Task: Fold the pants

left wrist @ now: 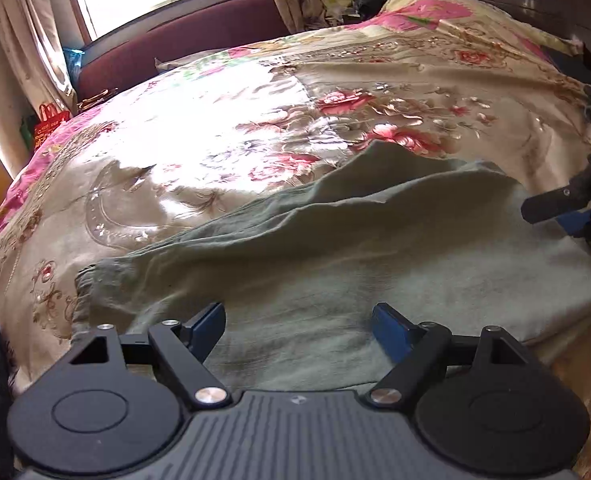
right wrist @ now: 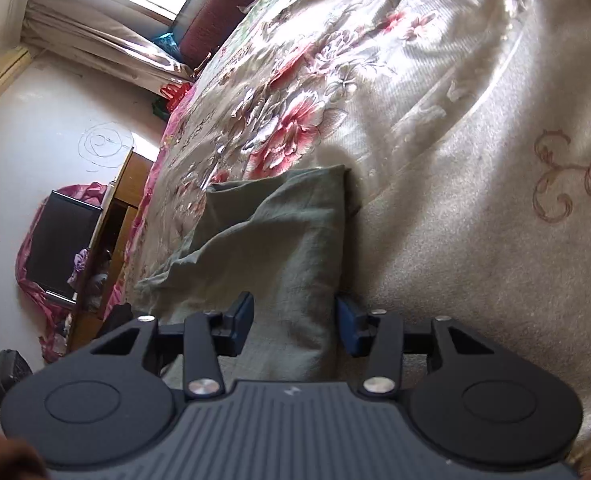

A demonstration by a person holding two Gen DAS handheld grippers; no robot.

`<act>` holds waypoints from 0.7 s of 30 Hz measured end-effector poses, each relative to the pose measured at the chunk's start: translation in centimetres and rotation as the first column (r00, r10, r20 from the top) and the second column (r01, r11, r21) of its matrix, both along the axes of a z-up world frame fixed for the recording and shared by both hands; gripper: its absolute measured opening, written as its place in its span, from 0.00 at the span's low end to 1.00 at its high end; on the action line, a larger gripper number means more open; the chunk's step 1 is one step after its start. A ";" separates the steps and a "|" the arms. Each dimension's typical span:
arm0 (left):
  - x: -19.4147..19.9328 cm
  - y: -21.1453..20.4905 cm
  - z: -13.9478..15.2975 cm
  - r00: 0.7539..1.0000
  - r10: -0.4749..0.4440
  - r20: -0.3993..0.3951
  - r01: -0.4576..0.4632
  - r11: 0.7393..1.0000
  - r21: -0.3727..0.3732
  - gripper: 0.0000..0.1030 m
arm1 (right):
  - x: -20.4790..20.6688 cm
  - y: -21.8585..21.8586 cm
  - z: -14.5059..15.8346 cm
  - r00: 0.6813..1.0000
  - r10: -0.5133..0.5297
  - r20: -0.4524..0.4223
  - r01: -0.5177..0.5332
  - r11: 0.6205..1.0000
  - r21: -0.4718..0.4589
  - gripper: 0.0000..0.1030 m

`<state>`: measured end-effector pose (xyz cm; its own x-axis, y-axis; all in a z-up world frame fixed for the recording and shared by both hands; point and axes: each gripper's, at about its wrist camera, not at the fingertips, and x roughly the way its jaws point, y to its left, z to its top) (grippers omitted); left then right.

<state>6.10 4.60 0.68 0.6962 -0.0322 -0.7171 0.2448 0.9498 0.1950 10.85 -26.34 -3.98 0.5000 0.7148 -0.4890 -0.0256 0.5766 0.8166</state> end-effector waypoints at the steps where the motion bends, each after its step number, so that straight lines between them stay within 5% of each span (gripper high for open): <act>1: 0.1 -0.3 -0.1 1.000 -0.005 -0.002 0.005 1.000 0.006 0.91 | 0.2 0.4 -0.1 1.000 0.020 0.000 -0.020 0.999 0.028 0.45; 9: 0.2 -1.0 0.3 0.999 -0.041 -0.018 0.042 0.997 0.060 0.91 | 0.4 -1.1 -1.3 0.999 0.028 -0.026 -0.025 0.992 0.120 0.36; 13: 0.6 -1.3 -0.1 0.998 -0.047 -0.033 0.049 0.997 0.057 0.91 | 0.4 -2.1 -0.9 1.000 0.018 -0.013 -0.018 1.000 0.019 0.35; 18: 0.9 -1.8 -0.2 0.998 -0.043 -0.042 0.045 0.998 0.051 0.91 | 2.0 0.1 -2.7 0.996 0.083 -0.040 -0.075 0.982 0.173 0.35; 21: 0.8 -2.0 -0.3 0.998 -0.052 -0.042 0.054 0.997 0.056 0.91 | 2.6 1.0 -3.1 0.997 0.066 -0.051 -0.054 0.979 0.199 0.21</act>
